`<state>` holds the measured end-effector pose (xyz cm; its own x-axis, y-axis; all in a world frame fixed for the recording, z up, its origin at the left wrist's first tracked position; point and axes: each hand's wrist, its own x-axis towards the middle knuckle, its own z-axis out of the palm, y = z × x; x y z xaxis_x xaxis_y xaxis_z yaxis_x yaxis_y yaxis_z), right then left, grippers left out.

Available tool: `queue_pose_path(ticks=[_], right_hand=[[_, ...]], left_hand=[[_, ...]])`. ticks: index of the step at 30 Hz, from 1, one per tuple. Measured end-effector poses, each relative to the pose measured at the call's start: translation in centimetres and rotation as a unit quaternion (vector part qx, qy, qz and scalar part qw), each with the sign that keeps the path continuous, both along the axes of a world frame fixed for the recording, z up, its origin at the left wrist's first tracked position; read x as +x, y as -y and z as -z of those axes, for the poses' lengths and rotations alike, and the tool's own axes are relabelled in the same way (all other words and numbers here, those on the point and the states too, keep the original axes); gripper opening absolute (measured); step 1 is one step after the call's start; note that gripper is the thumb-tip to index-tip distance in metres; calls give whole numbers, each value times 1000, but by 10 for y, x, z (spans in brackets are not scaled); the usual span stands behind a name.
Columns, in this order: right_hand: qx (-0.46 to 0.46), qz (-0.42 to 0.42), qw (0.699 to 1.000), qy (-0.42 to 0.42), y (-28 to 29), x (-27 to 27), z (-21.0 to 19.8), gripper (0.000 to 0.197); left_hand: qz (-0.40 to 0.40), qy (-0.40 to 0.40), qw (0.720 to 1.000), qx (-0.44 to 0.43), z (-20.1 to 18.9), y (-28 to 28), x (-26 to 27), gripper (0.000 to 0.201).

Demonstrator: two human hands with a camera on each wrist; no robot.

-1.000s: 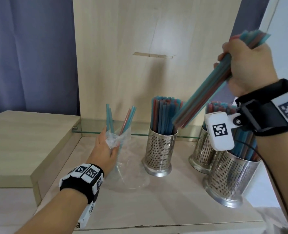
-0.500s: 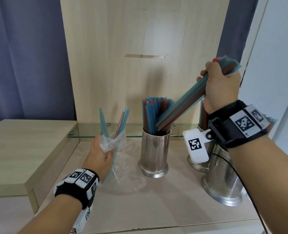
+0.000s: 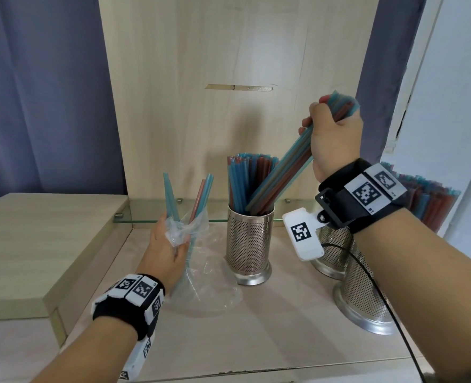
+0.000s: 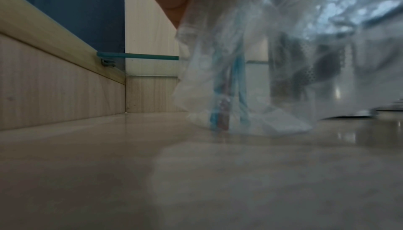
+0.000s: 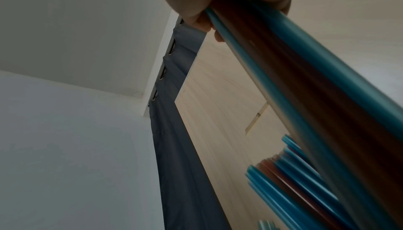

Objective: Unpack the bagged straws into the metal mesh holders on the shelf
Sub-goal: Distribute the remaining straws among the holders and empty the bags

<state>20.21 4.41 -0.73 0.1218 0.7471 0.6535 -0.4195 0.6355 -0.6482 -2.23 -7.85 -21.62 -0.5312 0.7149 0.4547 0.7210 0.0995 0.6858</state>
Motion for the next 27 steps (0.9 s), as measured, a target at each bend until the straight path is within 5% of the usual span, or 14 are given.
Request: queue_pose_path(ticks=[12,27], right_hand=[[36,109,992,47,9,-27,12,8],[44,70,986,148,-9,-43,10,7]], left_hand=[[3,-4,1000,10,-1,1,2,51],[7,-4,1000,11,1,1,0,52]])
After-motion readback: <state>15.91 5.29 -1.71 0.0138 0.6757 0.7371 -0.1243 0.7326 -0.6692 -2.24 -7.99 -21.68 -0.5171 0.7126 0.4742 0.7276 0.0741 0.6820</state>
